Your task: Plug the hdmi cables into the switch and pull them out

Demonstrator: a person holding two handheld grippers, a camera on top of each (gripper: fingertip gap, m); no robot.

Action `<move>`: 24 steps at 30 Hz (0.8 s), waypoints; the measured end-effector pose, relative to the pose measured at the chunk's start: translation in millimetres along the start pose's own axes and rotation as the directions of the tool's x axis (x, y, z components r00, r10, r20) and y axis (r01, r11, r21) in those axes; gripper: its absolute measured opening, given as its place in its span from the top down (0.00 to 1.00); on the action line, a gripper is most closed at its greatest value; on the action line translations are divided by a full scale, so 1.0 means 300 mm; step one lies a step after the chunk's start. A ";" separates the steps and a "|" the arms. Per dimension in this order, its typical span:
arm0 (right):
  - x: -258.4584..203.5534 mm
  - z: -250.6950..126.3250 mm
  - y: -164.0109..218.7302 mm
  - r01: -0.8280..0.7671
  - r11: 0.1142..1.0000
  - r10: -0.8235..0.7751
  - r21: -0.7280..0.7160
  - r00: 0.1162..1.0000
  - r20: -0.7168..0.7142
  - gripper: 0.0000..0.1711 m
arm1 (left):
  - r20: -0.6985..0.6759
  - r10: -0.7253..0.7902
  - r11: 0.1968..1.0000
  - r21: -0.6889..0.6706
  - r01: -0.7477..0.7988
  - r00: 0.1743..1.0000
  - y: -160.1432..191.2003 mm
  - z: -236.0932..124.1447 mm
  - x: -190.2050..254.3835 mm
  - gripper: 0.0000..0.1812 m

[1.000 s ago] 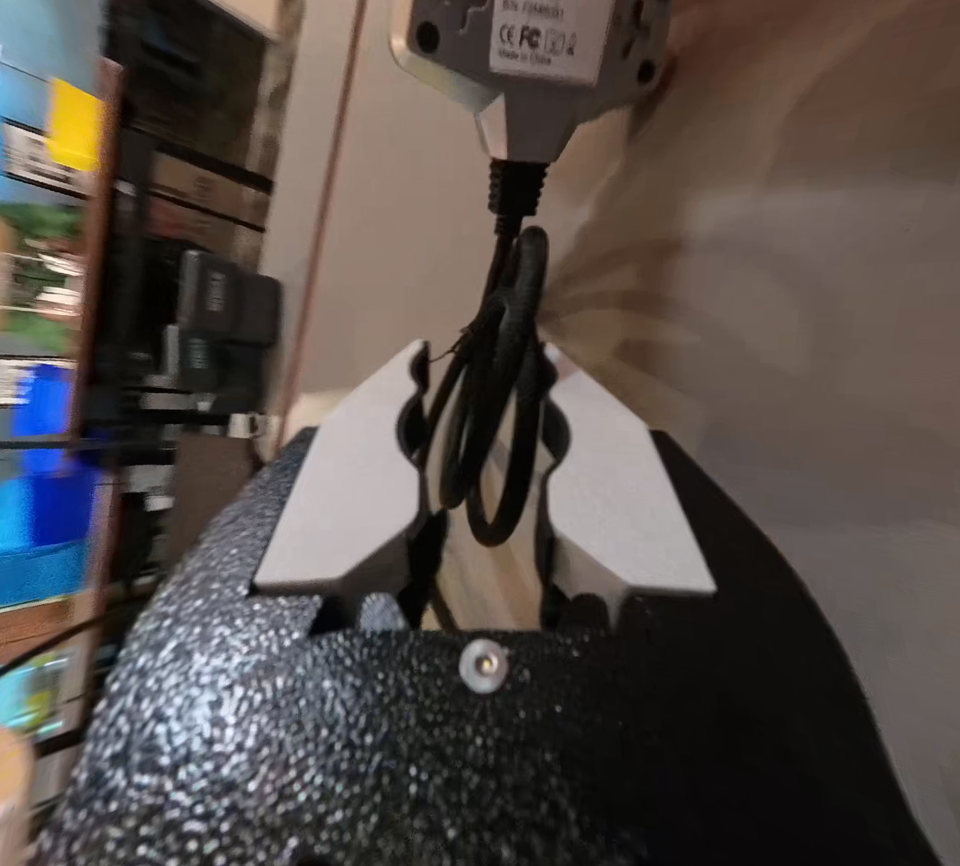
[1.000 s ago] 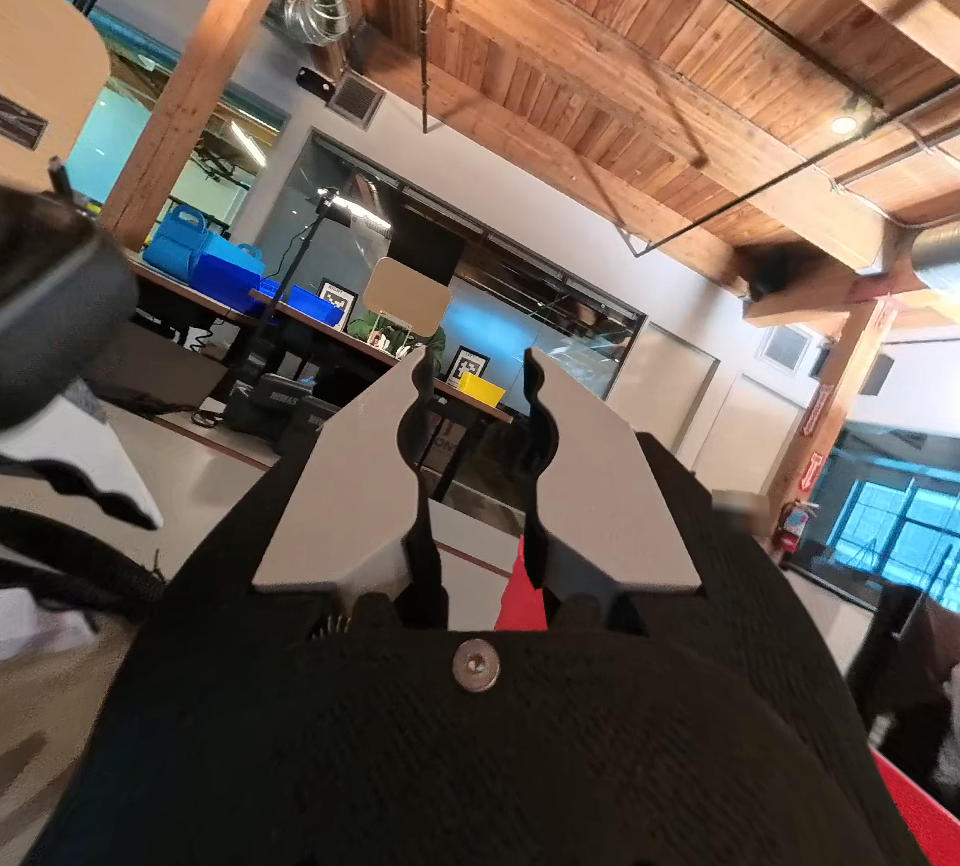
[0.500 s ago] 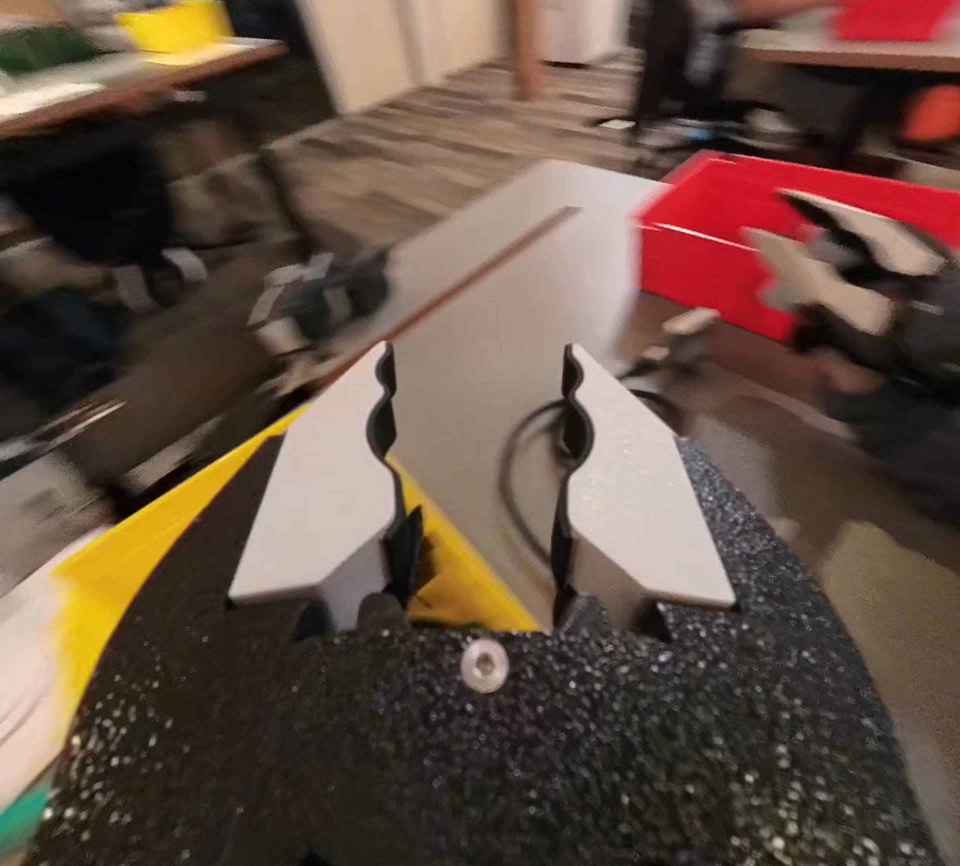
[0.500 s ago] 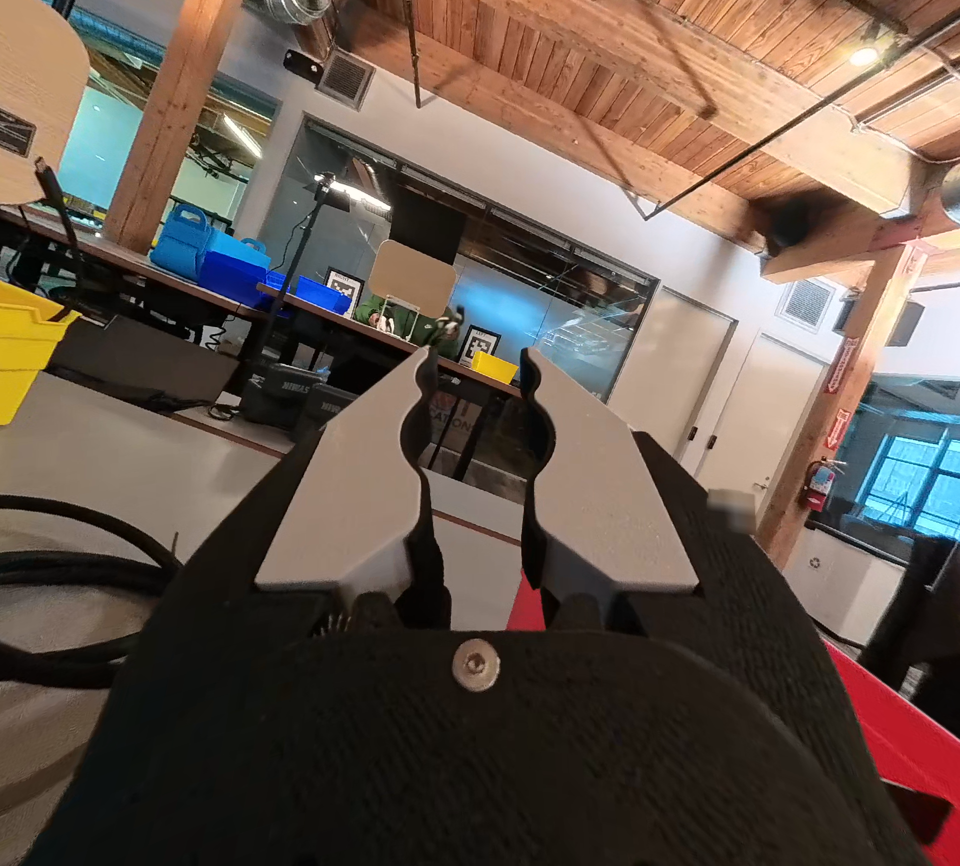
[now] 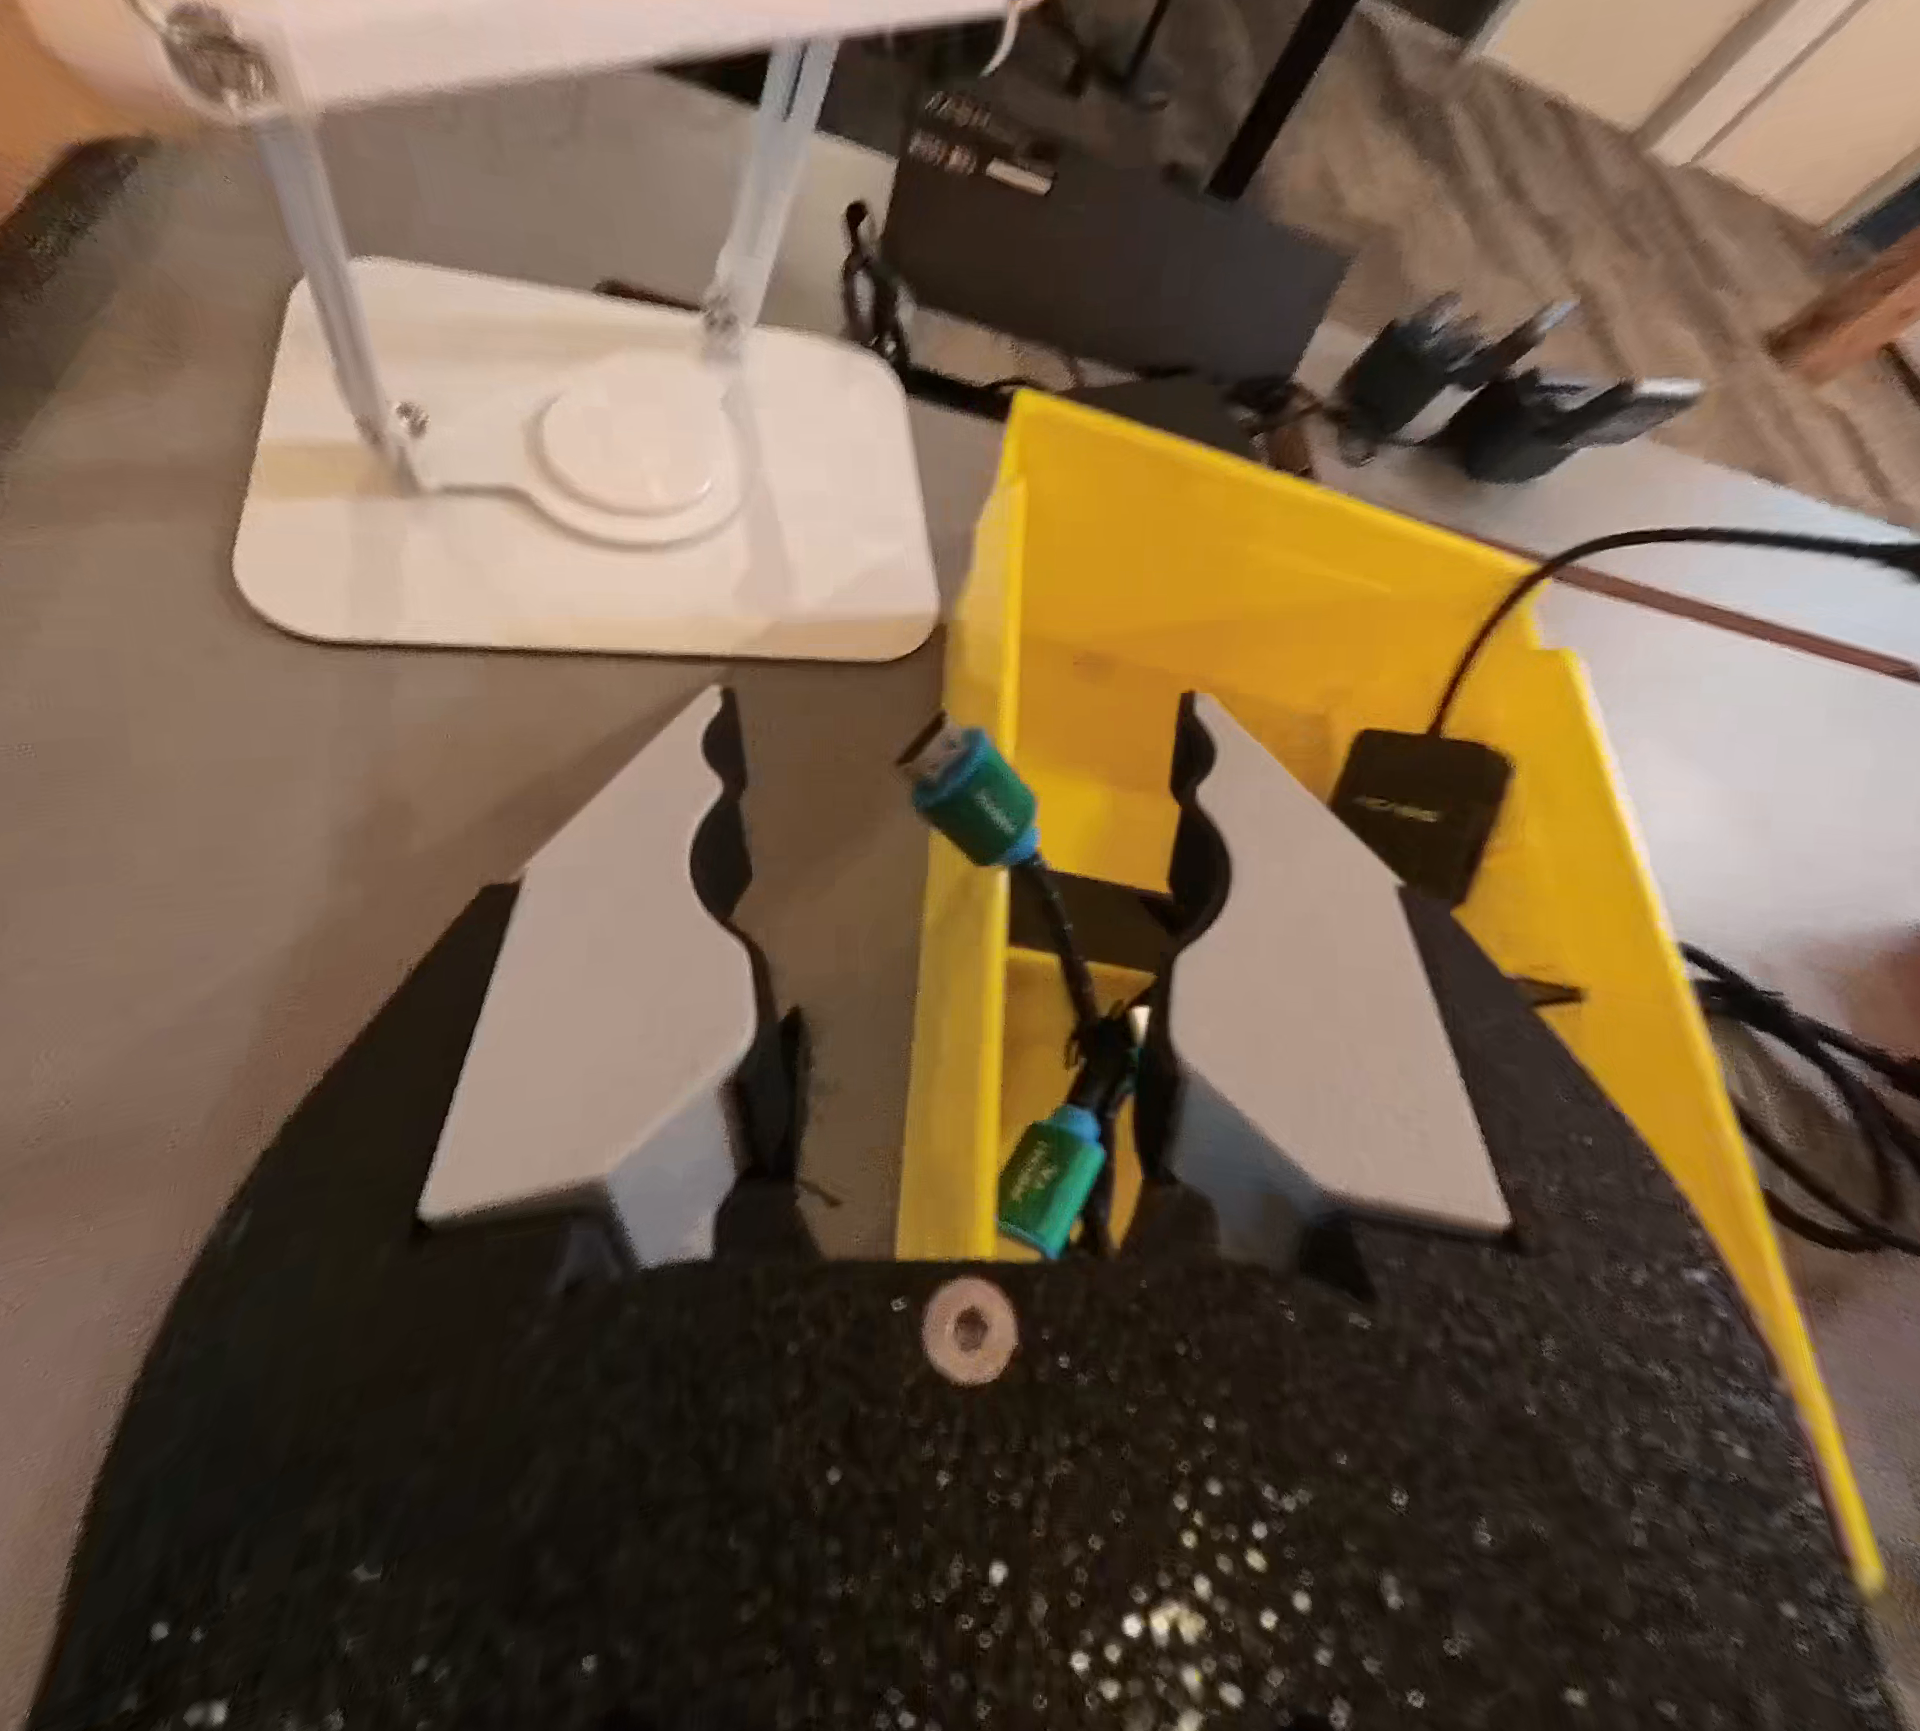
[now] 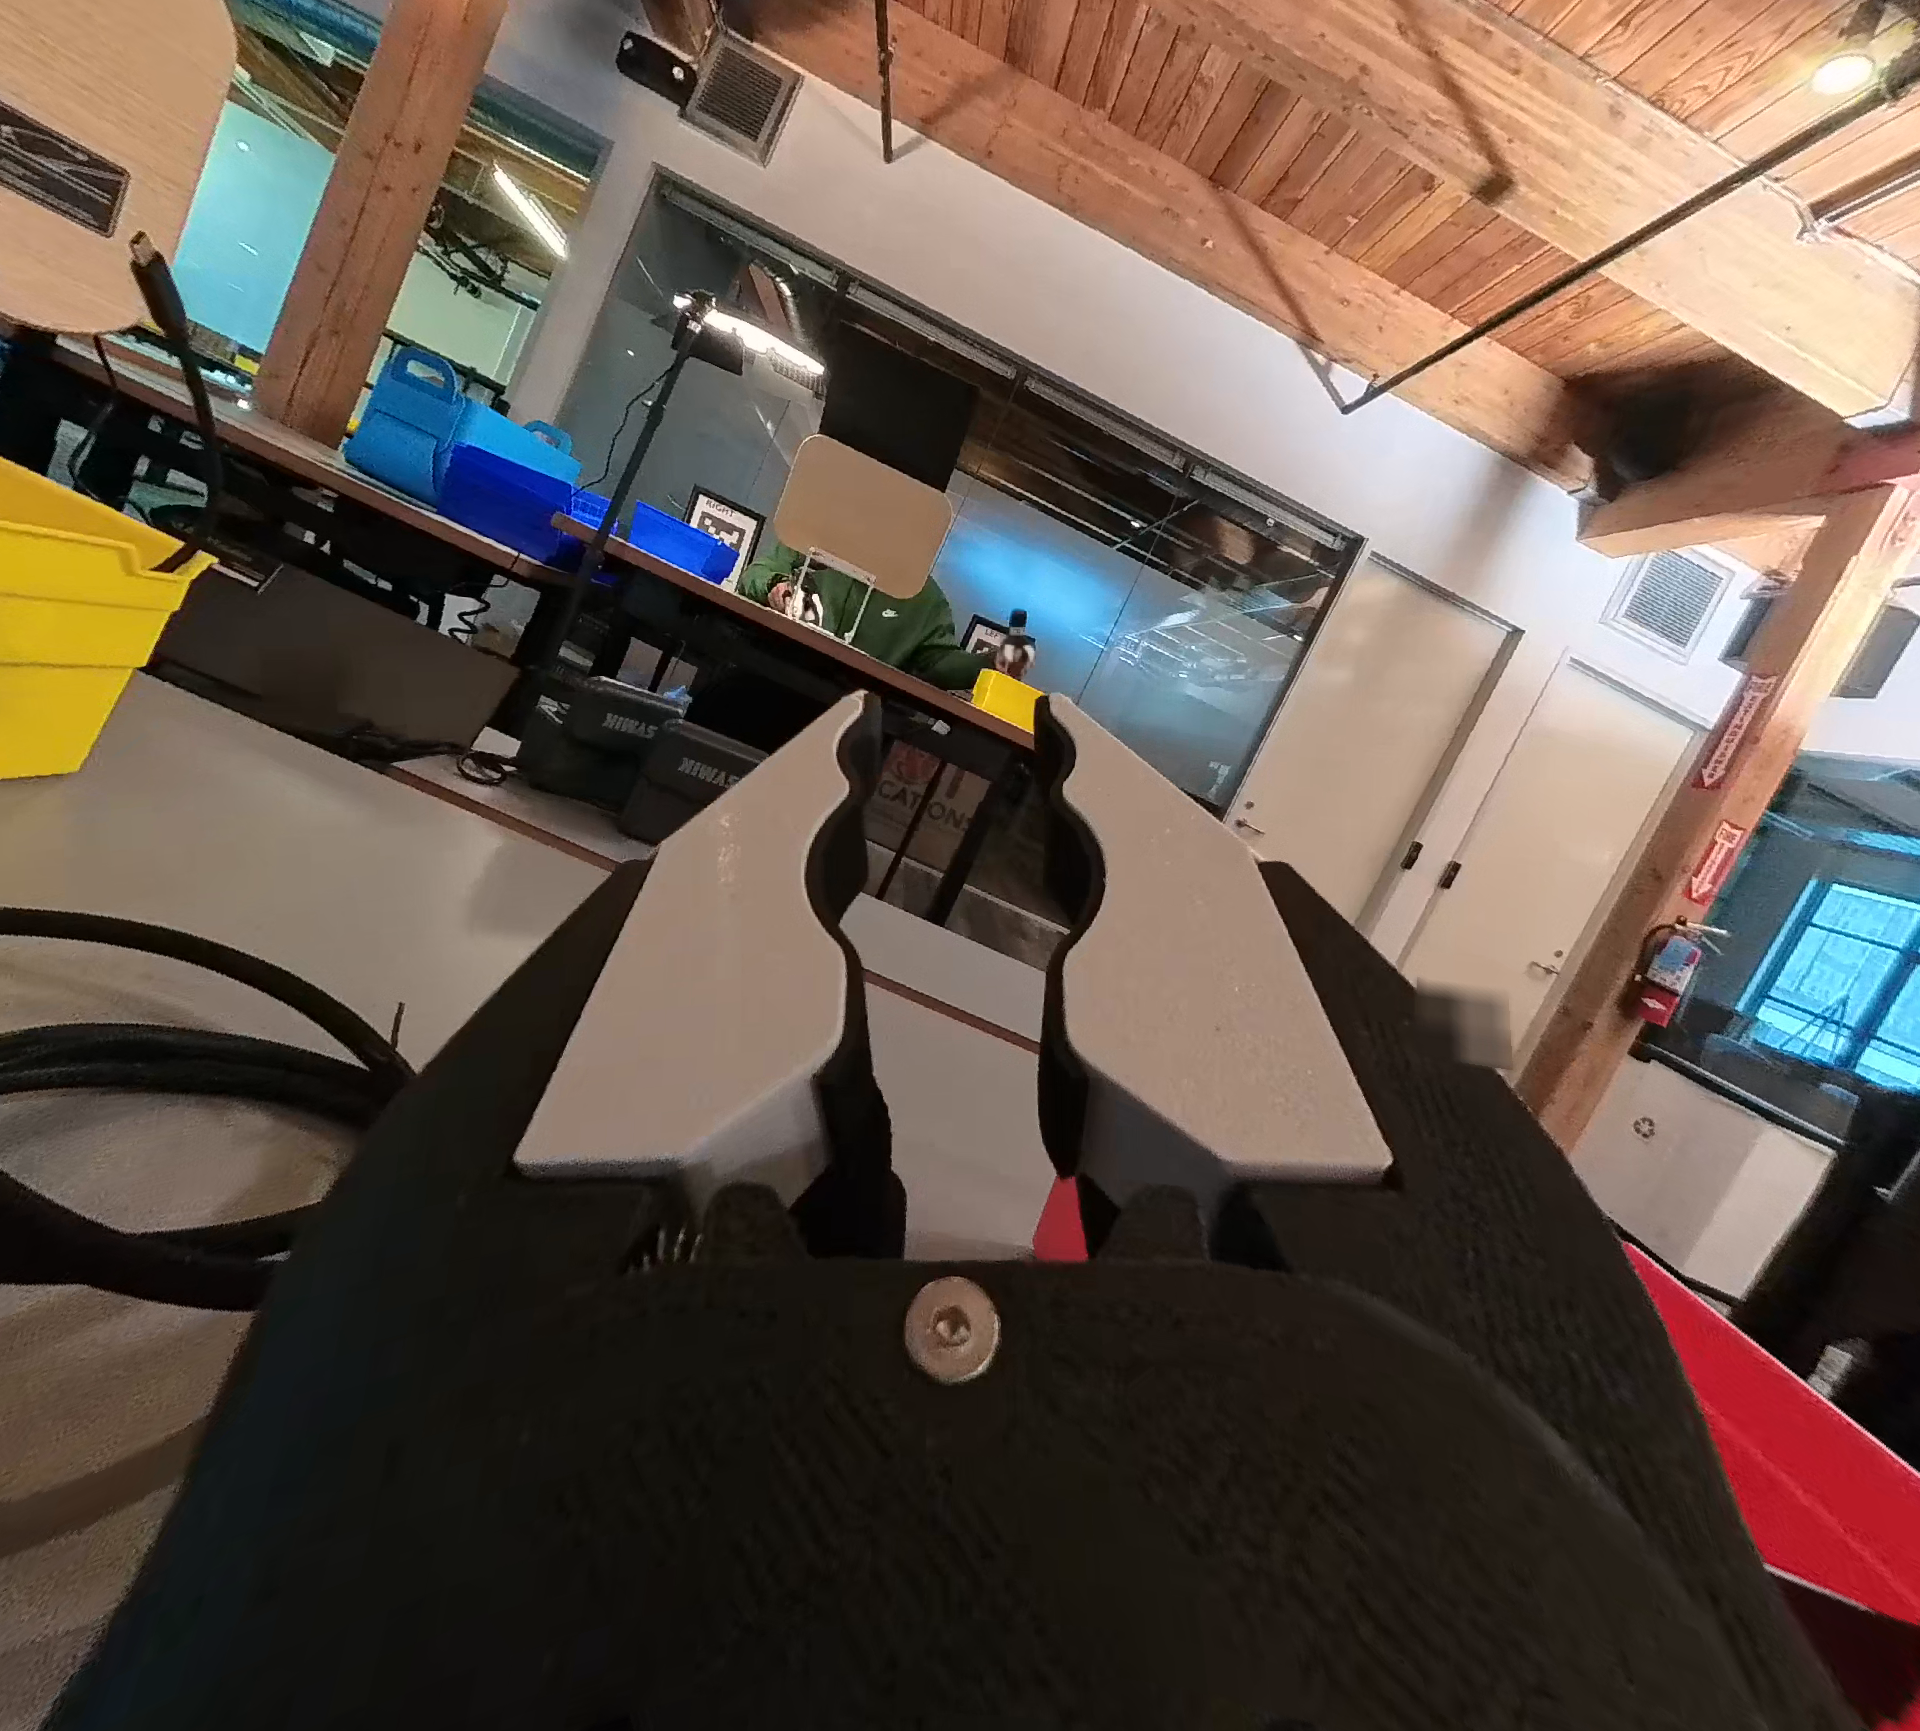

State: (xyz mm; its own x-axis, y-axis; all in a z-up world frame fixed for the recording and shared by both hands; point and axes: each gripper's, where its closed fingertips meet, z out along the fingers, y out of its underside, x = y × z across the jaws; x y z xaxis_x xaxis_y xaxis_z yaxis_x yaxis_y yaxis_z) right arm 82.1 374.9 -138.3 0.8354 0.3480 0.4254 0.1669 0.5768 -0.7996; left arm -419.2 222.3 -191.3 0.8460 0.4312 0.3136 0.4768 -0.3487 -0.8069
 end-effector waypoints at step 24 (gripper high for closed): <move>-0.036 0.005 0.005 0.032 0.999 -0.032 -0.012 0.999 0.039 0.84 | -0.048 0.439 0.621 0.738 -0.264 0.897 -0.327 -0.587 0.437 0.95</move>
State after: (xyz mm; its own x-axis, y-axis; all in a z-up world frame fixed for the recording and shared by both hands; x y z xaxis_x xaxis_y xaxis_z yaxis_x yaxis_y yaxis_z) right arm 72.6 373.1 -143.3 0.8089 0.3576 0.4667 0.2000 0.5791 -0.7903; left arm -313.0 166.5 16.9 0.9799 0.1935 -0.0489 -0.1035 0.2833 -0.9534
